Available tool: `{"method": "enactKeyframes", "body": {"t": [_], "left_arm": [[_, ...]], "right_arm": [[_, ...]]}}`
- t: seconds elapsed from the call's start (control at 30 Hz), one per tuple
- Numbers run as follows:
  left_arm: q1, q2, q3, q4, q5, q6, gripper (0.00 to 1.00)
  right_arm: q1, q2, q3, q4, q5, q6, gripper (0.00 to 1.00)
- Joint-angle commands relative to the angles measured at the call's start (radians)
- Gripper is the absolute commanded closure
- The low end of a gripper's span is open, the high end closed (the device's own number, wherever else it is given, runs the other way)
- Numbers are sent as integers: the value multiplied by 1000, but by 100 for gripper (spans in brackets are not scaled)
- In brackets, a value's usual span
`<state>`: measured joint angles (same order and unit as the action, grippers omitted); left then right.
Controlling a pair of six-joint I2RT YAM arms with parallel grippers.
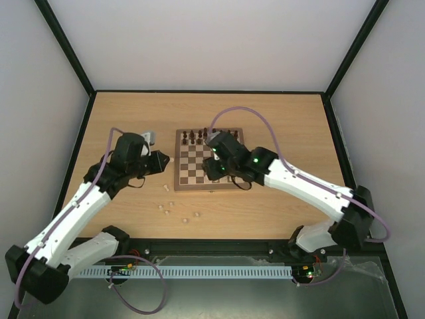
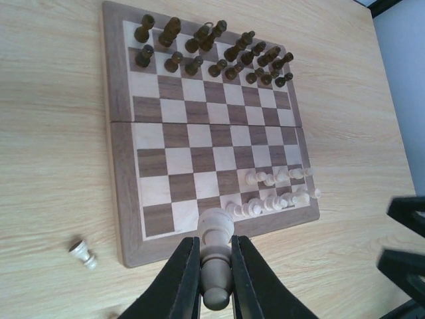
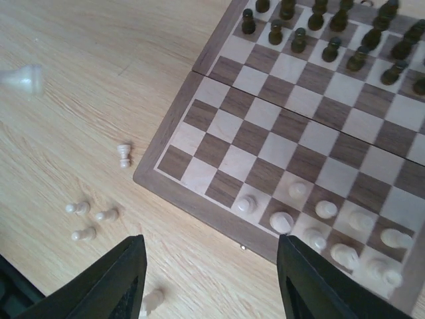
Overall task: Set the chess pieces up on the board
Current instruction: Place the chess piece on the chessboard.
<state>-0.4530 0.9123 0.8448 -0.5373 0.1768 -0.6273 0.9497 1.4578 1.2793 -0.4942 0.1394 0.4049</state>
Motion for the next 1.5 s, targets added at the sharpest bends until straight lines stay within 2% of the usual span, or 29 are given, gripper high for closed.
{"method": "enactKeyframes", "body": {"t": [0.0, 0.17, 0.33, 0.67, 0.97, 1.47], "left_arm": [[-21, 111, 116, -105, 26, 50, 88], [-127, 283, 207, -160, -47, 68, 88], [-185, 431, 254, -169, -81, 88, 88], [-296, 623, 309, -125, -132, 86, 88], [-323, 714, 375, -155, -175, 106, 88], [-325, 831, 433, -194, -206, 147, 87]], "right_arm": [[2, -124, -95, 3, 47, 18, 44], [-19, -238, -180, 3, 73, 26, 41], [-52, -318, -232, -8, 69, 34, 36], [-68, -349, -256, -16, 58, 38, 30], [-70, -353, -261, -20, 63, 43, 0], [-76, -359, -259, -19, 65, 41, 1]]}}
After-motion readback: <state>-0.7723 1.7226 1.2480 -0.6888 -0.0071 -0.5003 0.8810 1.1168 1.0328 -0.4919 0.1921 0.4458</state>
